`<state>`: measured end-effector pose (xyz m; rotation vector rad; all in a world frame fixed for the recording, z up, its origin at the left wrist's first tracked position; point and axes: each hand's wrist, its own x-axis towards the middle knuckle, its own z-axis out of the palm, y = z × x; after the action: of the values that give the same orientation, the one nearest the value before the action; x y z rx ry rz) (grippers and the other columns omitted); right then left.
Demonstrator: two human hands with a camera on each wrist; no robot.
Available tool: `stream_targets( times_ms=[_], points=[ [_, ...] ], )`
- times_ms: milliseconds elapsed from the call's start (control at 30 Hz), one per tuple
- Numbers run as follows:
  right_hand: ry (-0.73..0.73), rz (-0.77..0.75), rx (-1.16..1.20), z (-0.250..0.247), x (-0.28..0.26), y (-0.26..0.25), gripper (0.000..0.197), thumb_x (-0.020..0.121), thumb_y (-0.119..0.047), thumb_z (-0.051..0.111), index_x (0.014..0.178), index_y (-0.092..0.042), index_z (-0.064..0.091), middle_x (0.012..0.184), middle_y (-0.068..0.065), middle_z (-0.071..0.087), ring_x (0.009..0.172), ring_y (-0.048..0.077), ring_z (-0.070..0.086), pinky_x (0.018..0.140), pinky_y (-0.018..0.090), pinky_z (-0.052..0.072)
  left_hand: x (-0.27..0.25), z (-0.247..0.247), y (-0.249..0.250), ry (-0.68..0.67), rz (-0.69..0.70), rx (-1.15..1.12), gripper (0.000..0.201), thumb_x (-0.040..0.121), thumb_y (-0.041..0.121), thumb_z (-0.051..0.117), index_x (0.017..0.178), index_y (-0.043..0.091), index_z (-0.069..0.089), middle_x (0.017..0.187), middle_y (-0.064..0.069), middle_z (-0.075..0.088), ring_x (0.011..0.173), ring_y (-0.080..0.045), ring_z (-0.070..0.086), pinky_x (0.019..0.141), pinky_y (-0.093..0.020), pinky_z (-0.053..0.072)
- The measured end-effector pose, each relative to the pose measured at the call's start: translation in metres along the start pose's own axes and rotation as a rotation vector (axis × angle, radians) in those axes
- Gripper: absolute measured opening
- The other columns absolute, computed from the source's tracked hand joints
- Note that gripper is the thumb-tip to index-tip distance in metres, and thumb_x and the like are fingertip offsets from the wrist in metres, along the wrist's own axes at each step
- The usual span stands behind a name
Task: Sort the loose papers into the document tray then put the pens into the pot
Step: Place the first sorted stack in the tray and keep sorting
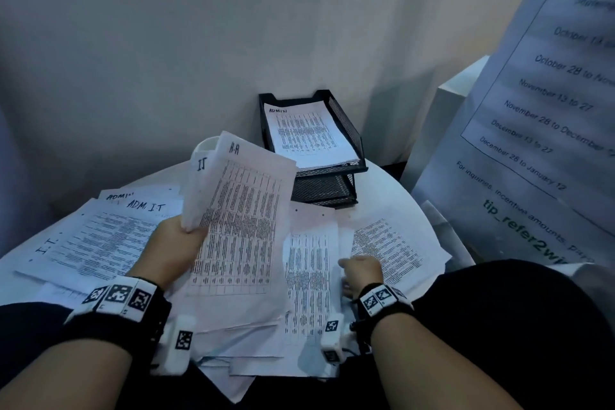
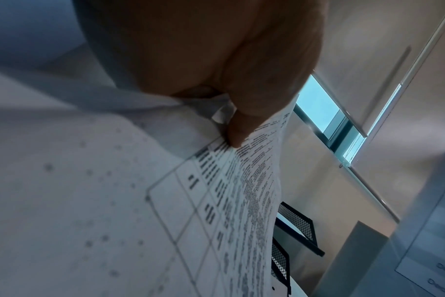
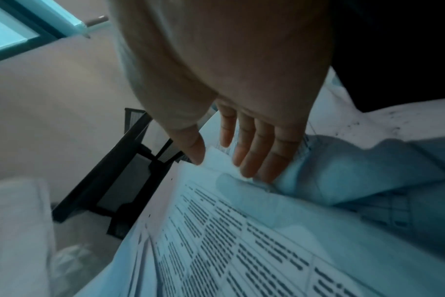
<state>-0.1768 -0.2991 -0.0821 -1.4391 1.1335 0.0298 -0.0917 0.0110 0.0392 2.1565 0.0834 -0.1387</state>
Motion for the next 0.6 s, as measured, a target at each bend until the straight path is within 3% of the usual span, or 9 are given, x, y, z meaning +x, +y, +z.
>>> stream_targets(
  times_ms=[67,133,267,367,500,600],
  points=[
    [-0.02,-0.044,-0.066,0.008,-0.004,0.0,0.052,0.089,-0.015,0.077,0.135,-0.007,0.055,0.119,0.013,0.065,0.091,0.032,0.069,0.08,0.044,0.062,0.001,-0.001,-0.002,0.002,-0.016,0.012,0.022,0.097,0.014,0.064,0.08,0.0,0.061,0.065,-0.013,0.053,0.062,-0.024,0.049,0.063,-0.034,0.039],
    [-0.022,-0.096,-0.151,0.011,-0.006,0.001,0.053,0.087,-0.014,0.08,0.135,-0.007,0.057,0.13,0.014,0.062,0.107,0.031,0.064,0.093,0.04,0.057,0.0,-0.003,-0.003,-0.012,-0.035,0.014,0.023,0.096,0.015,0.064,0.082,-0.003,0.06,0.065,-0.015,0.052,0.061,-0.024,0.051,0.061,-0.036,0.04],
    [0.034,-0.177,-0.213,0.01,-0.008,-0.006,0.022,0.091,-0.011,0.071,0.113,-0.008,0.072,0.11,0.011,0.073,0.096,0.028,0.069,0.081,0.033,0.058,0.0,-0.006,-0.004,-0.005,-0.05,0.03,0.023,0.097,0.013,0.063,0.079,-0.001,0.058,0.065,-0.015,0.05,0.061,-0.024,0.05,0.06,-0.035,0.039],
    [0.104,-0.341,-0.161,0.002,-0.018,-0.035,0.009,0.095,-0.013,0.059,0.091,-0.011,0.067,0.09,0.009,0.071,0.076,0.025,0.064,0.067,0.034,0.053,-0.001,-0.007,-0.003,0.036,-0.064,0.045,0.02,0.098,0.012,0.059,0.079,0.004,0.057,0.067,-0.013,0.05,0.06,-0.024,0.048,0.059,-0.033,0.038],
    [-0.002,-0.55,-0.034,-0.013,-0.042,-0.088,0.011,0.099,-0.018,0.057,0.092,-0.014,0.064,0.088,0.008,0.07,0.071,0.021,0.061,0.058,0.029,0.049,-0.002,-0.009,-0.001,0.115,-0.081,0.112,0.014,0.101,0.013,0.05,0.092,0.007,0.06,0.078,-0.015,0.059,0.067,-0.03,0.056,0.057,-0.036,0.046],
    [-0.044,-0.629,0.119,-0.026,-0.053,-0.115,0.011,0.101,-0.02,0.059,0.094,-0.015,0.065,0.094,0.017,0.073,0.076,0.028,0.065,0.067,0.042,0.057,-0.003,-0.009,-0.001,0.13,-0.09,0.091,0.012,0.103,0.013,0.048,0.106,0.009,0.058,0.084,-0.014,0.06,0.069,-0.027,0.058,0.055,-0.031,0.045]
  ],
)
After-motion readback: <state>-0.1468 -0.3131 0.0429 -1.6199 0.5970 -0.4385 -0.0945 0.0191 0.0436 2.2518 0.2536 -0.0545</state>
